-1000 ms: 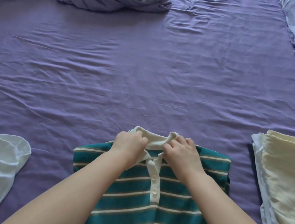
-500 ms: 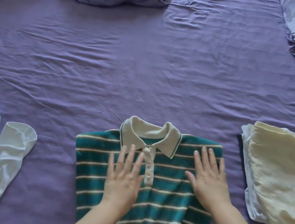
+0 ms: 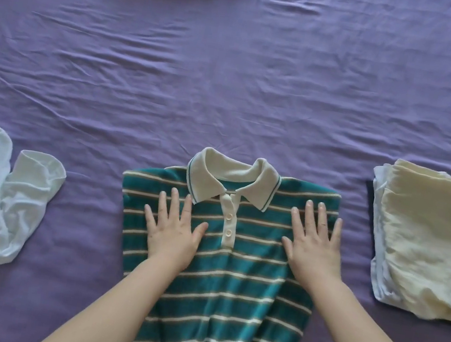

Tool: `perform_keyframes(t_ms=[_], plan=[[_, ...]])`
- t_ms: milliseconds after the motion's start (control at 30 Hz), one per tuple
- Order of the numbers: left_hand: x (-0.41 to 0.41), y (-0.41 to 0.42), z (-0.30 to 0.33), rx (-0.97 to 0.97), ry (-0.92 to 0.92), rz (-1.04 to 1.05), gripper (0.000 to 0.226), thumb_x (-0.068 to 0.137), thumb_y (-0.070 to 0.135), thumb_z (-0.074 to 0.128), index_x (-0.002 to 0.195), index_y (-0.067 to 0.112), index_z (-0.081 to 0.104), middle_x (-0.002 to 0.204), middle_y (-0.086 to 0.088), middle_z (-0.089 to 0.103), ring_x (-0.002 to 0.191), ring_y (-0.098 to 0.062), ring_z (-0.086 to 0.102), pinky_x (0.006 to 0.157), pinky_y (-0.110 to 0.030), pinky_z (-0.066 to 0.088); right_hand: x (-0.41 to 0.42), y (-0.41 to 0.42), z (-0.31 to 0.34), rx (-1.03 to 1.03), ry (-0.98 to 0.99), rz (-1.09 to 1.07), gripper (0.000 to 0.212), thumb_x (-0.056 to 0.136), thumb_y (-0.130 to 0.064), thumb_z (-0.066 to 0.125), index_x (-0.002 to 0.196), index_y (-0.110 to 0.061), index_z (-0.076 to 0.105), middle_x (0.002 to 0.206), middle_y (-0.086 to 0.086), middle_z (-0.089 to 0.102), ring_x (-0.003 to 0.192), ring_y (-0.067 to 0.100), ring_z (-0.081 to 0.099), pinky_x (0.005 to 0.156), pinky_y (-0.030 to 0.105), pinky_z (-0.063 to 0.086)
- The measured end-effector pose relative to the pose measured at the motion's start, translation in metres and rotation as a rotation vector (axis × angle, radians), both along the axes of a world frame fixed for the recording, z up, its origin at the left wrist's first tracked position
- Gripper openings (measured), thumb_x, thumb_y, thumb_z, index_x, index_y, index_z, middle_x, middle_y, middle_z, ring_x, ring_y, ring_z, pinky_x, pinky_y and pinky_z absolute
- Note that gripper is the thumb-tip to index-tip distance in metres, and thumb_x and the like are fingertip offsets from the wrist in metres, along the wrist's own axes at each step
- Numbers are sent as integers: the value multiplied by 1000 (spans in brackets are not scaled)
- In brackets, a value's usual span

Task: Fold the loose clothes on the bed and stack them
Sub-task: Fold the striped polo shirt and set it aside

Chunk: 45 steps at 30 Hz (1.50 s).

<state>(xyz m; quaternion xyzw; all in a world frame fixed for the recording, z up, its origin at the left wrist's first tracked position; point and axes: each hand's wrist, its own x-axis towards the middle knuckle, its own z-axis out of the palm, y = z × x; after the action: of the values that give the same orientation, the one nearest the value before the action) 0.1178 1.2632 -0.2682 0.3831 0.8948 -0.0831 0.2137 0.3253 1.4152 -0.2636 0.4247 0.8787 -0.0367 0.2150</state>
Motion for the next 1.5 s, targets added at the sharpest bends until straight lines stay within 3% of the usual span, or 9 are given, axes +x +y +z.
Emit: perform_keyframes(t_ms=[267, 400, 533, 667, 800, 900, 1167, 1367, 1500], plan=[[116, -100, 20, -9, -134, -353, 67, 95, 55, 33, 151, 27, 7, 160, -7, 1, 146, -31, -5, 114, -55, -5, 23, -166, 13, -118, 232, 158, 69, 69, -42, 77, 129, -17, 56, 138, 14, 51, 129, 36, 44, 98, 59, 39], [138, -158, 32, -18, -142, -459, 73, 73, 47, 72, 137, 23, 48, 146, -11, 42, 135, -32, 39, 106, -55, 33, 54, -225, 17, -198, 227, 173, 72, 64, -37, 81, 128, -16, 57, 136, 14, 53, 127, 35, 47, 98, 56, 42], [138, -202, 34, -82, -199, -594, 74, 71, 35, 75, 138, 21, 47, 149, -15, 35, 139, -35, 30, 110, -57, 24, 86, -257, 21, -287, 225, 319, 73, 55, -38, 85, 121, -18, 63, 137, 13, 52, 127, 34, 48, 99, 56, 40], [131, -214, 33, -64, -204, -769, 56, 38, 45, 87, 88, 22, 73, 108, -7, 69, 111, -29, 63, 92, -57, 44, 100, -254, 22, -360, 201, 423, 63, 42, -38, 88, 100, -21, 71, 128, 8, 60, 120, 28, 56, 95, 51, 46], [117, -210, 27, -129, -230, -856, 66, 58, 48, 78, 115, 19, 63, 131, -11, 56, 127, -31, 49, 99, -57, 41, 95, -235, 26, -349, 314, 444, 47, 44, -24, 87, 88, -29, 73, 117, -1, 68, 108, 20, 64, 84, 39, 55], [107, -197, 31, -16, -202, -897, 31, 61, 30, 73, 91, 20, 69, 110, -4, 67, 105, -26, 63, 84, -38, 53, 86, -220, 29, -399, 412, 334, 28, 61, -19, 81, 86, -27, 71, 104, -7, 71, 98, 17, 67, 75, 29, 51], [43, -122, 37, 349, -779, 515, 29, 88, 38, 60, 112, 22, 57, 97, 5, 64, 92, -13, 58, 73, -23, 39, 42, -154, 26, -564, 761, -668, 27, 85, -9, 54, 107, -23, 60, 94, -4, 65, 85, 11, 58, 72, 14, 35], [36, -122, 31, 218, -878, 301, 92, 74, 29, 78, 146, 26, 22, 107, 3, 55, 94, -14, 59, 83, -30, 50, 48, -162, 29, -547, 603, -163, 47, 80, -31, 70, 123, -20, 55, 133, 3, 49, 120, 18, 48, 100, 34, 43], [44, -130, 23, 109, -660, 189, 57, 75, 23, 74, 125, 21, 45, 85, 6, 55, 82, -16, 55, 73, -28, 43, 55, -181, 28, -293, 236, 115, 89, 61, -38, 82, 139, -22, 43, 143, 16, 39, 123, 30, 47, 93, 41, 46]])
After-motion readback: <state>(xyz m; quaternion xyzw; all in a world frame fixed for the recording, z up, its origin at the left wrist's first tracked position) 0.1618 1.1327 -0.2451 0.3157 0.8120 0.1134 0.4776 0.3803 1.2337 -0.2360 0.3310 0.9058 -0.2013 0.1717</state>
